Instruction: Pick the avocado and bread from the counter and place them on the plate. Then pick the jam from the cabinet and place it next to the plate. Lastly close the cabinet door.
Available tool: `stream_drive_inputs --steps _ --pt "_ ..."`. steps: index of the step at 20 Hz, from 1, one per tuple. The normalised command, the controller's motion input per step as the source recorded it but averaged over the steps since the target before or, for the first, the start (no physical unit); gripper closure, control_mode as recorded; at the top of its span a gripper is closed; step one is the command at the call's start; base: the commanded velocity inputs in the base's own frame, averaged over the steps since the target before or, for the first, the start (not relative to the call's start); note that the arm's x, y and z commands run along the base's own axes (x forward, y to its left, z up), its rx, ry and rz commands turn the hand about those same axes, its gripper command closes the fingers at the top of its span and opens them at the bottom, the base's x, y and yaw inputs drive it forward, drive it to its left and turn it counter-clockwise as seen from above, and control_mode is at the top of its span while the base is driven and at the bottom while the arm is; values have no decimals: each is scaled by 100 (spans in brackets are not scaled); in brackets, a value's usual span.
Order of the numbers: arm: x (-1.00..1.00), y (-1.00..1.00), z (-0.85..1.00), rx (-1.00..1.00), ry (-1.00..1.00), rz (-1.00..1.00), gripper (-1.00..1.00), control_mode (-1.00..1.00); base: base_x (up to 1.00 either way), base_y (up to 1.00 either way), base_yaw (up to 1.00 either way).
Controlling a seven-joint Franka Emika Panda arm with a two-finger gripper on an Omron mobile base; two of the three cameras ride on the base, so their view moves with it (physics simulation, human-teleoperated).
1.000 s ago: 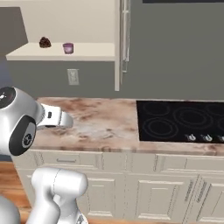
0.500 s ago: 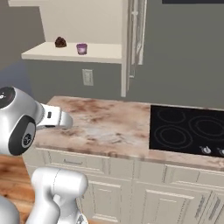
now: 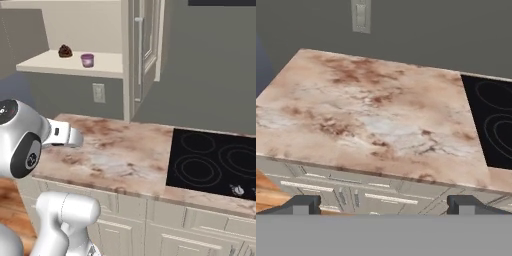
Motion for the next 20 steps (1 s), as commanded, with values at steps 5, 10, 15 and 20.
stream_drive_inputs --steps 5,10,15,20 --pt "0 0 0 0 0 0 -100 100 43 -1 4" --pt "0 0 0 0 0 0 -100 100 19 0 1" --pt "0 2 0 0 -1 0 -100 -100 0 1 0" --pt "0 20 3 -5 -17 0 -100 -100 0 0 0"
